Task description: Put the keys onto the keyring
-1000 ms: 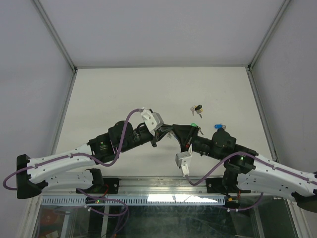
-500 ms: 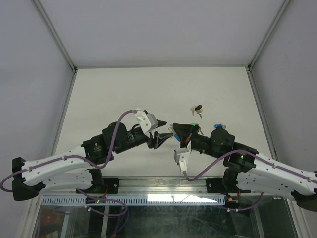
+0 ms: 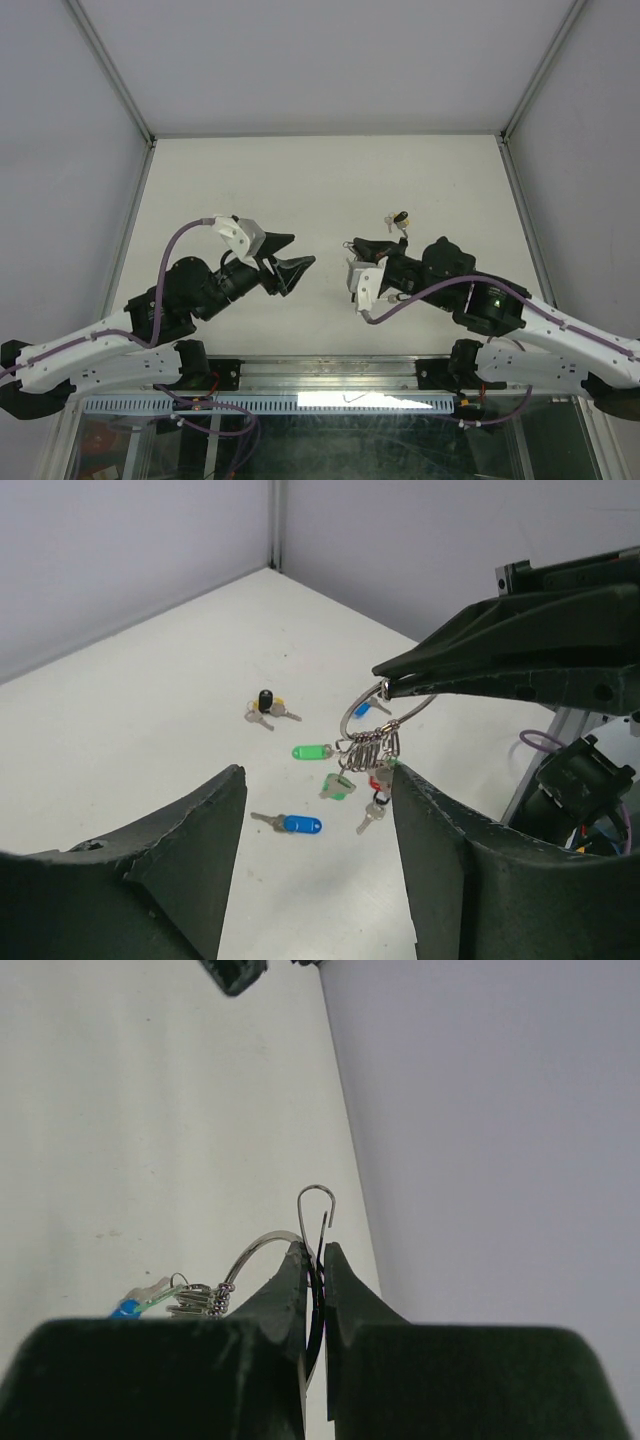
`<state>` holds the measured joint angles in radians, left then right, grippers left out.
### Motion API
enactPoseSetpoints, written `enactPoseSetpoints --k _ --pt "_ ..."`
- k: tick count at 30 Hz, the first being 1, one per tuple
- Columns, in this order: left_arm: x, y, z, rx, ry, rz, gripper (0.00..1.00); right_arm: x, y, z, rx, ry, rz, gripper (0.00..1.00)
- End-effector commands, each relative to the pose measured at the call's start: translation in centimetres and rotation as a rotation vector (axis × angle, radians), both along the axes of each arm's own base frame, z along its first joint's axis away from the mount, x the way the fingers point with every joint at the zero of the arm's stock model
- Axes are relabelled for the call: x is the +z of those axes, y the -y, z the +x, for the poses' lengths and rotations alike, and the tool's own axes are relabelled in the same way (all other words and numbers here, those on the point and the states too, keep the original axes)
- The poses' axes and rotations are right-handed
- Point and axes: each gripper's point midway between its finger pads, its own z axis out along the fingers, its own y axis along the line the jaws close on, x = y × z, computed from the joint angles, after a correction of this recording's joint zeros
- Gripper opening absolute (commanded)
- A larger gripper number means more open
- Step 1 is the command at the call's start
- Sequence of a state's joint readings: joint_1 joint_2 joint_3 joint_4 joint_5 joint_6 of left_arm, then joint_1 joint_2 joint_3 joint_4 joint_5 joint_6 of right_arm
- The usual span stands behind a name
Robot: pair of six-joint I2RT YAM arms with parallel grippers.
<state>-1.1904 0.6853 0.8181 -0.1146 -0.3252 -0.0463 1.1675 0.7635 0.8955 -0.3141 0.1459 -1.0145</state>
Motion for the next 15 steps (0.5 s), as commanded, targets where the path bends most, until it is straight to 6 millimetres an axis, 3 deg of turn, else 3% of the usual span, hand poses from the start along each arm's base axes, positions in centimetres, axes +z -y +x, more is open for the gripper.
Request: enactPoseSetpoints --k 1,6,11,15 --pt "-1.6 0.0 0.0 0.019 -0.098 0.005 0.58 1.1 0.0 0.1 -0.083 -0.193 0.081 0.00" --pt "-1.7 0.4 -0.4 0.000 -0.146 0.006 0.59 0.2 -0.1 0.7 -0.214 -0.368 0.105 0.00" --pt "-1.7 0.3 -0.4 0.002 -0.162 -0.008 0.59 -1.9 0.0 -0.5 -0.172 -0.419 0.028 0.00" --pt "-2.5 0.4 -0.2 0.018 -0.183 0.014 0.64 -1.6 0.4 -0.8 -0.152 -0.404 0.043 0.00"
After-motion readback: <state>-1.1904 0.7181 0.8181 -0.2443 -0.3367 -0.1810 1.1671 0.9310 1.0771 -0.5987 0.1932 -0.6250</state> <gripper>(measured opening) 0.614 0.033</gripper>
